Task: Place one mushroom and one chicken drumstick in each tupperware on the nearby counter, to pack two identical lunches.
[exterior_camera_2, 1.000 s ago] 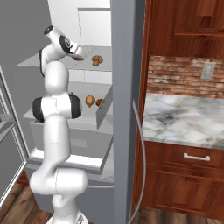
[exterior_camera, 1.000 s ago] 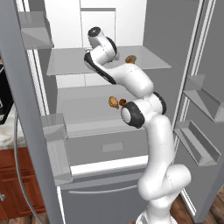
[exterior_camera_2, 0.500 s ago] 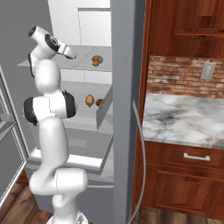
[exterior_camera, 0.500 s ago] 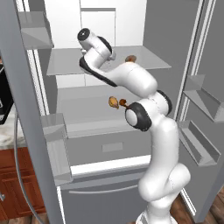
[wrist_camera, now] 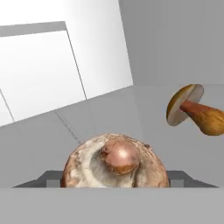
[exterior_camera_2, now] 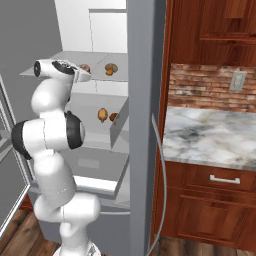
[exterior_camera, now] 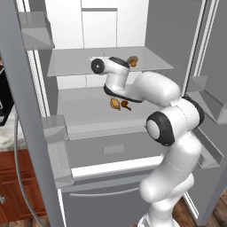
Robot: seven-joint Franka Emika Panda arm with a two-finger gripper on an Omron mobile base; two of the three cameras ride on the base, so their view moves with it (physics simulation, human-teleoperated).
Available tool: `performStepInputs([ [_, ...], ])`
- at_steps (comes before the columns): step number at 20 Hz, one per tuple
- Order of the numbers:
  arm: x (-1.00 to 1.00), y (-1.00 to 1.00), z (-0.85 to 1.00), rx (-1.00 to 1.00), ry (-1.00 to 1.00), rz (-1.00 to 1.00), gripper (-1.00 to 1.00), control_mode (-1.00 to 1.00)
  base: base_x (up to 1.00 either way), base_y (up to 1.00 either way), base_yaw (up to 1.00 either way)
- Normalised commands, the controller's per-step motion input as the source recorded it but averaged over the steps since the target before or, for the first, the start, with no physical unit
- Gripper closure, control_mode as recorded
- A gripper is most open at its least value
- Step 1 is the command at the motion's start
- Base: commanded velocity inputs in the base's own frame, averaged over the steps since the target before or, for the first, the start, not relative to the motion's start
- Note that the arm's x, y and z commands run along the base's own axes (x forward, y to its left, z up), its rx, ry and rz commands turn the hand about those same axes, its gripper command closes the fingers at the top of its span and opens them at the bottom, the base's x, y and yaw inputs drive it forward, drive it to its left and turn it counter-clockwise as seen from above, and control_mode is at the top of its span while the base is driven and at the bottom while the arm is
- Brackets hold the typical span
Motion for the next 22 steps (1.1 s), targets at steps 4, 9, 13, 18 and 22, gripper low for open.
performStepInputs([
  [4, -0.83, -0.03, 0.61, 0.0, -0.13, 0.02, 1.0, -1.0, 0.0, 0.0, 0.0],
  [9, -1.0, 0.0, 0.93, 0.0, 0.09, 0.02, 1.0, -1.0, 0.0, 0.0, 0.0],
  [13, -1.0, 0.0, 0.75, 0.0, 0.21, 0.02, 1.0, -1.0, 0.0, 0.0, 0.0],
  [18, -1.0, 0.0, 0.35, 0.0, 0.27, 0.06, 1.0, -1.0, 0.0, 0.0, 0.0],
  [22, -1.0, 0.0, -0.04, -0.03, 0.23, 0.15, 1.0, -1.0, 0.0, 0.0, 0.0],
])
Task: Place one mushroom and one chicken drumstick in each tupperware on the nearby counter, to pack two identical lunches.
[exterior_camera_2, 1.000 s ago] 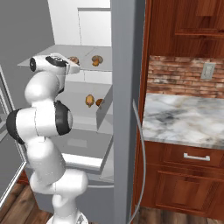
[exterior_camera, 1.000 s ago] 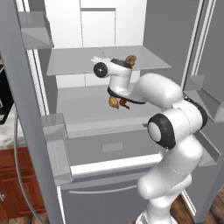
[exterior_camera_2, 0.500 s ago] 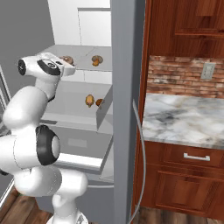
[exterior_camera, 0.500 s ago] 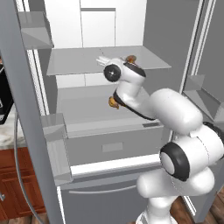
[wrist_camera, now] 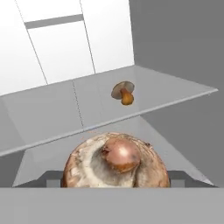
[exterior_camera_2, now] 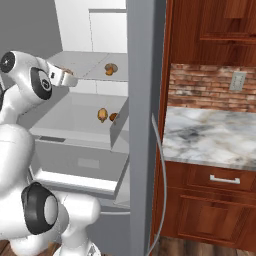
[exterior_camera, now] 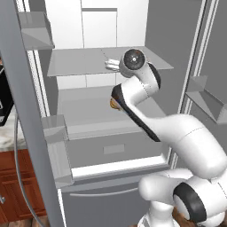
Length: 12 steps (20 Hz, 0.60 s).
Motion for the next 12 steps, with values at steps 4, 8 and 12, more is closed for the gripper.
performStepInputs([
  [4, -1.0, -0.03, 0.0, -0.05, 0.23, 0.2, 1.0, -1.0, 0.0, 0.0, 0.0],
  [8, -1.0, 0.0, 0.0, -0.04, 0.25, 0.21, 1.0, -1.0, 0.0, 0.0, 0.0],
  [12, 0.0, 0.0, 0.0, 0.0, 0.0, 0.0, 1.0, 1.0, -1.0, 0.05, 0.21],
])
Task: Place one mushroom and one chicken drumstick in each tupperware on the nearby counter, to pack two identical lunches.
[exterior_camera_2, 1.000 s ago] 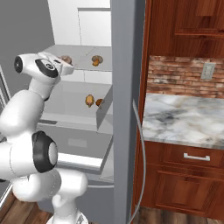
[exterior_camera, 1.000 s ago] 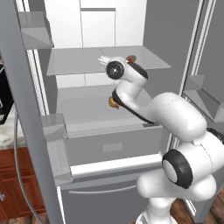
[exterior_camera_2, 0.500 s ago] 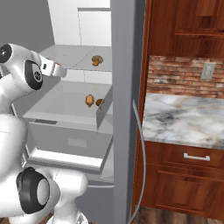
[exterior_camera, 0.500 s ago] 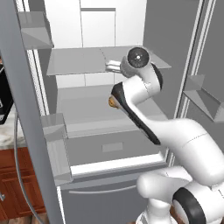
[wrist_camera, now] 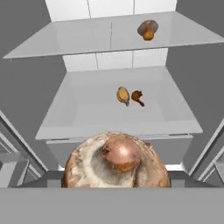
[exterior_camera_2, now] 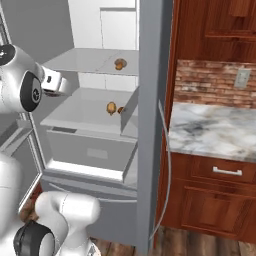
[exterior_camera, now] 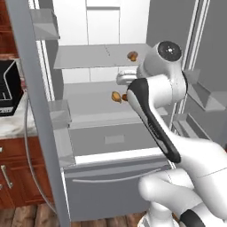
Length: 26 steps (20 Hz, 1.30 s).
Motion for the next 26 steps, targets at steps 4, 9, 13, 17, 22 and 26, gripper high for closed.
performStepInputs([
  [4, 0.0, 0.0, 0.0, 0.0, 0.0, 0.0, 1.0, 1.0, -1.0, 0.24, 0.17],
  [9, 0.0, 0.0, 0.0, 0.0, 0.0, 0.0, 1.0, 1.0, -0.76, 0.72, 0.06],
  [13, 0.0, 0.0, 0.0, 0.0, 0.0, 0.0, 1.0, 1.0, 0.01, 1.0, 0.0],
  [17, 0.0, 0.0, 0.0, 0.0, 0.0, 0.0, 1.0, 1.0, 0.09, 1.0, -0.05],
  [22, 0.0, 0.0, 0.0, 0.0, 0.0, 0.0, 1.0, 1.0, 0.11, 1.0, -0.06],
  [26, 0.0, 0.0, 0.0, 0.0, 0.0, 0.0, 1.0, 1.0, 0.37, 1.0, -0.11],
])
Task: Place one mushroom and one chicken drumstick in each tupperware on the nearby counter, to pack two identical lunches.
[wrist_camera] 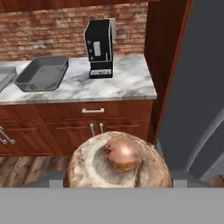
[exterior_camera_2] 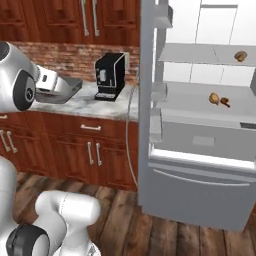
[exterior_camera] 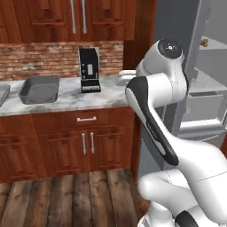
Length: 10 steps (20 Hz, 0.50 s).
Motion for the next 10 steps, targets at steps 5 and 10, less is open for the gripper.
performStepInputs([
  [5, 0.0, 0.0, 0.0, 0.0, 0.0, 0.0, 1.0, 1.0, 0.65, 1.0, -0.13],
  [10, 0.0, 0.0, 0.0, 0.0, 0.0, 0.0, 1.0, 1.0, 0.85, 1.0, -0.13],
])
